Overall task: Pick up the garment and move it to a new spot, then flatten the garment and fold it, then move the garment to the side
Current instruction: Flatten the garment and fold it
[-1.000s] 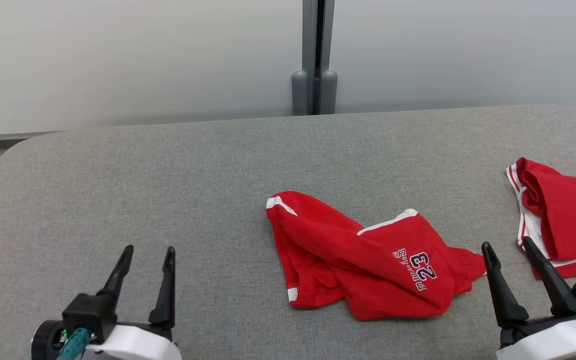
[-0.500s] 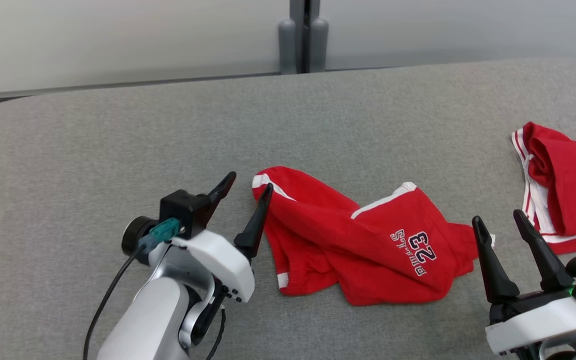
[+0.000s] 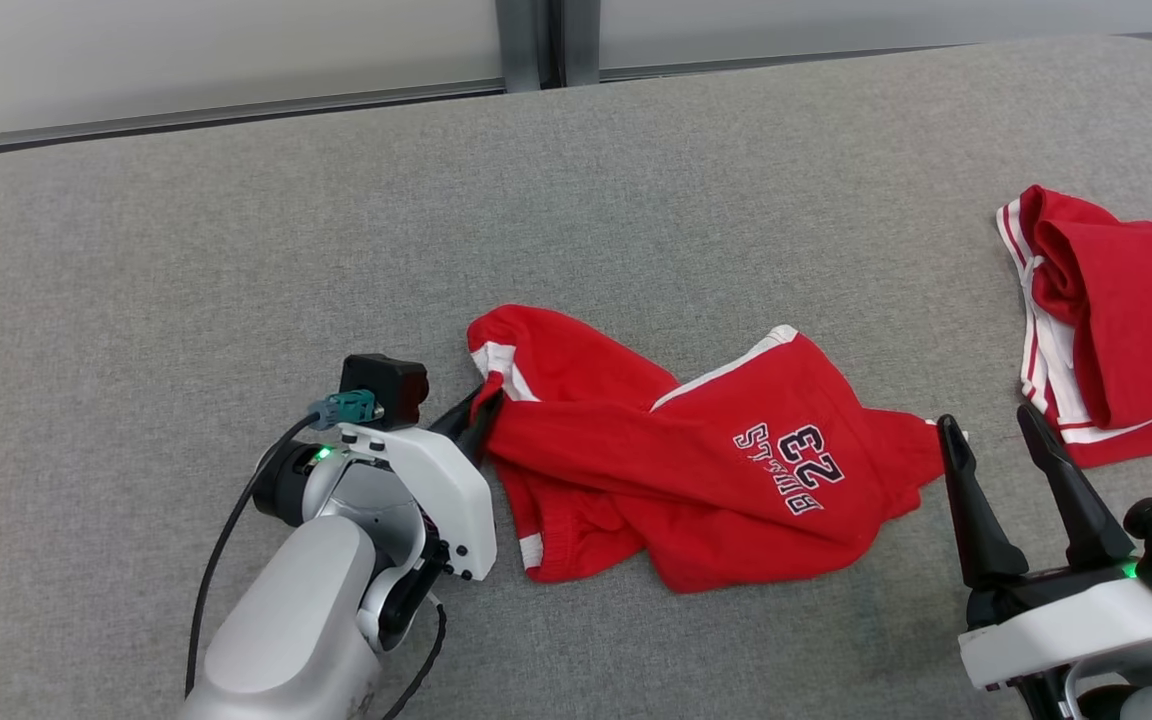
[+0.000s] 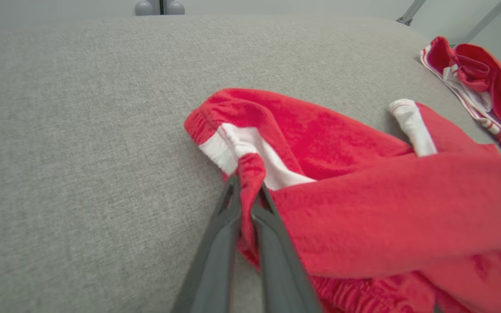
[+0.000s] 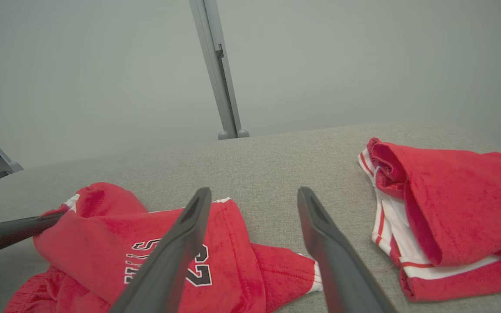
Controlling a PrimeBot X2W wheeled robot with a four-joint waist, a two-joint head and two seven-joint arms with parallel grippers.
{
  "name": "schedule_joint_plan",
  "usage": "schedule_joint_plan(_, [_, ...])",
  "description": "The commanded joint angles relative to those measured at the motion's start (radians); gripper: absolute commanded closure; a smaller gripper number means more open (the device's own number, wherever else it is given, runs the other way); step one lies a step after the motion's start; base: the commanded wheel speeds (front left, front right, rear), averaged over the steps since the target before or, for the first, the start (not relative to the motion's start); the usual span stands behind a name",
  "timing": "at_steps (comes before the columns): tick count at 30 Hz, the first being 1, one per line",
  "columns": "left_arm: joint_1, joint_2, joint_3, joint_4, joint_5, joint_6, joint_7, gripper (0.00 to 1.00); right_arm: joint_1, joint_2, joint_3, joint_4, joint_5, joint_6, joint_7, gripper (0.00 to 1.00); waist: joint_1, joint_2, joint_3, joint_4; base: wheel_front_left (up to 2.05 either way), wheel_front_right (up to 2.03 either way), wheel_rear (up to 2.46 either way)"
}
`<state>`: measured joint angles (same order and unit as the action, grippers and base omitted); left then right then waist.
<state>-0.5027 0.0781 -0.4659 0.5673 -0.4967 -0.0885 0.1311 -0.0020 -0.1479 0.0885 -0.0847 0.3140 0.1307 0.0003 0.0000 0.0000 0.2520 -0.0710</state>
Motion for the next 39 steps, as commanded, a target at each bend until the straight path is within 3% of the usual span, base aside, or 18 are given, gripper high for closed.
schedule_joint_plan(1, [-0.014,0.002,0.001,0.002,-0.006,-0.006,-0.007,1.00,-0.014,-0.001,-0.003,0.002,0.004,0.000,-0.007,0.00,0.0000,0.0000,0.000,0.003,0.00,0.00,0.00])
schedule_joint_plan(10, [0.093,0.044,-0.015,-0.134,0.056,0.051,-0.128,1.00,-0.003,0.003,-0.020,0.008,0.009,0.000,-0.011,0.00,0.0000,0.0000,-0.014,0.036,0.00,0.00,0.00])
schedule_joint_plan(17, [0.300,0.092,-0.057,-0.313,0.090,0.119,-0.128,1.00,0.014,0.005,-0.035,0.006,0.007,0.000,-0.003,0.00,0.0000,0.0000,-0.034,0.061,0.00,0.00,0.00])
schedule_joint_plan(23, [0.395,0.101,-0.091,-0.359,0.111,0.152,-0.134,1.00,0.004,-0.001,-0.033,-0.001,0.005,0.000,0.005,0.00,0.0000,0.0000,-0.036,0.076,0.00,0.00,0.00])
schedule_joint_plan(24, [0.406,0.101,-0.091,-0.355,0.113,0.159,-0.138,0.75,0.003,-0.002,-0.033,-0.002,0.005,0.000,0.007,0.00,0.0000,0.0000,-0.038,0.077,0.00,0.00,0.00])
schedule_joint_plan(25, [0.410,0.100,-0.089,-0.355,0.120,0.166,-0.156,0.24,0.004,-0.003,-0.034,-0.003,0.005,0.000,0.007,0.00,0.0000,0.0000,-0.039,0.079,0.00,0.00,0.00])
schedule_joint_plan(26, [0.412,0.093,-0.086,-0.358,0.116,0.169,-0.174,0.00,0.006,-0.004,-0.035,-0.004,0.004,0.000,0.007,0.00,0.0000,0.0000,-0.041,0.082,0.00,0.00,0.00])
schedule_joint_plan(34, [0.428,0.086,0.001,-0.408,0.099,0.216,-0.354,0.00,0.016,-0.013,-0.044,-0.017,-0.013,0.000,0.008,0.00,0.0000,0.0000,-0.070,0.099,0.00,0.00,0.00])
schedule_joint_plan(39, [0.420,0.103,0.067,-0.439,0.092,0.241,-0.379,0.00,0.026,-0.019,-0.045,-0.019,-0.018,0.000,0.018,0.00,0.0000,0.0000,-0.092,0.108,0.00,0.00,0.00])
